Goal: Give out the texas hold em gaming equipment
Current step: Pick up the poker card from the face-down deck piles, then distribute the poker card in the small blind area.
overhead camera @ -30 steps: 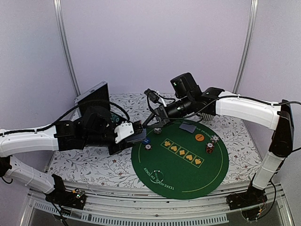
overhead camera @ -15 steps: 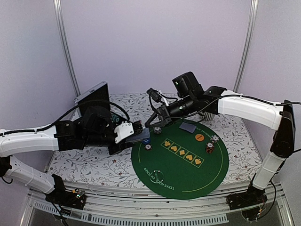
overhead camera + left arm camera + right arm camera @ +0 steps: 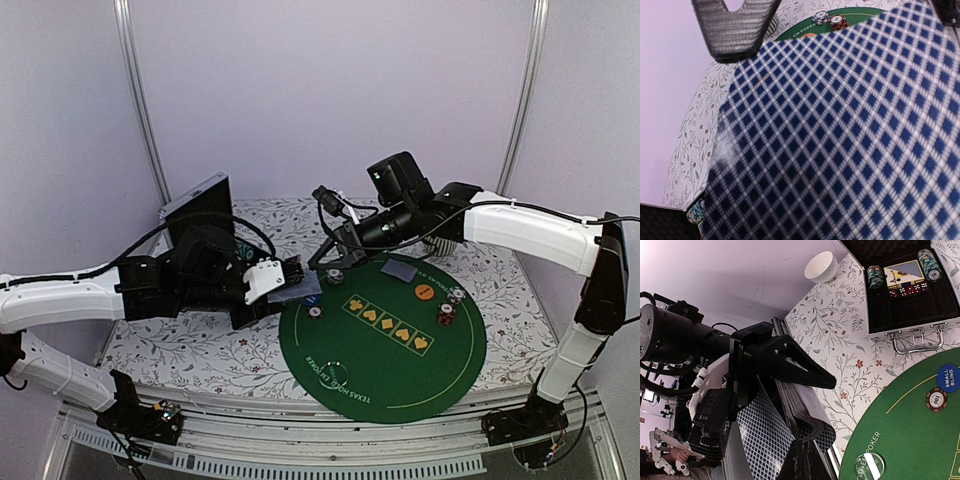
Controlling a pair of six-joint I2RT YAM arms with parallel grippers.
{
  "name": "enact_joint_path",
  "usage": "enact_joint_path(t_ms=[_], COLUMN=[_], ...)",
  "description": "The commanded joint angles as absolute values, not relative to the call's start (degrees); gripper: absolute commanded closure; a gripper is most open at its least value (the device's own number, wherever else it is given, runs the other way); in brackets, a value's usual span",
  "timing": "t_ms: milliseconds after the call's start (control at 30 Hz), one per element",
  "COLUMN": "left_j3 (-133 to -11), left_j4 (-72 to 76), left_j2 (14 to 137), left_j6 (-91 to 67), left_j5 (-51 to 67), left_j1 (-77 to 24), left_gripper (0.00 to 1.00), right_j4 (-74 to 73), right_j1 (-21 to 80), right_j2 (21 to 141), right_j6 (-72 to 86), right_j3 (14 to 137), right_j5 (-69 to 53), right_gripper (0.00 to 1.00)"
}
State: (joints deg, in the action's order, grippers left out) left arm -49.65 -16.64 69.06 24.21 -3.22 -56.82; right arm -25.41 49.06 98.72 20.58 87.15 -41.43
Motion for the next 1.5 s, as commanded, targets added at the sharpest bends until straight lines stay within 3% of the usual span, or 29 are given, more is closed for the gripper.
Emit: enact_joint_path(t_ms=[0, 533, 967, 1133, 1300, 1467], left_j3=[-49.0, -49.0, -49.0, -49.1, -49.3, -49.3], left_j4=[-15.2, -15.2, -15.3, -15.4, -15.4, -15.4], left_j2=[68.8, 68.7, 68.7, 68.7, 68.8, 69.0], left_j6=[24.5, 24.6, 24.5, 24.6, 24.5, 24.4], left_j5=[-2.5, -2.4, -2.4, -2.4, -2.4, -2.3], left_j1=[-56.3, -56.3, -56.3, -56.3, -56.3, -56.1], left_gripper=[0.58, 0.58, 0.58, 0.58, 0.58, 0.58], right_j4=[-24.3, -24.1, -25.2, -24.7, -12.0, -3.7], right_j1=[48.8, 44.4, 35.2, 34.9, 36.9, 42.1], right_j2=[97.5, 87.9, 79.6, 82.7, 88.5, 99.1], right_j6=[20.1, 19.6, 18.2, 16.9, 20.4, 22.2], right_j3=[88.2, 83.9, 76.5, 72.2, 64.4, 64.7], right_j5=[-42.0, -38.4, -31.3, -28.5, -37.8, -42.6], right_gripper=[0.98, 0.98, 0.98, 0.98, 0.98, 0.98])
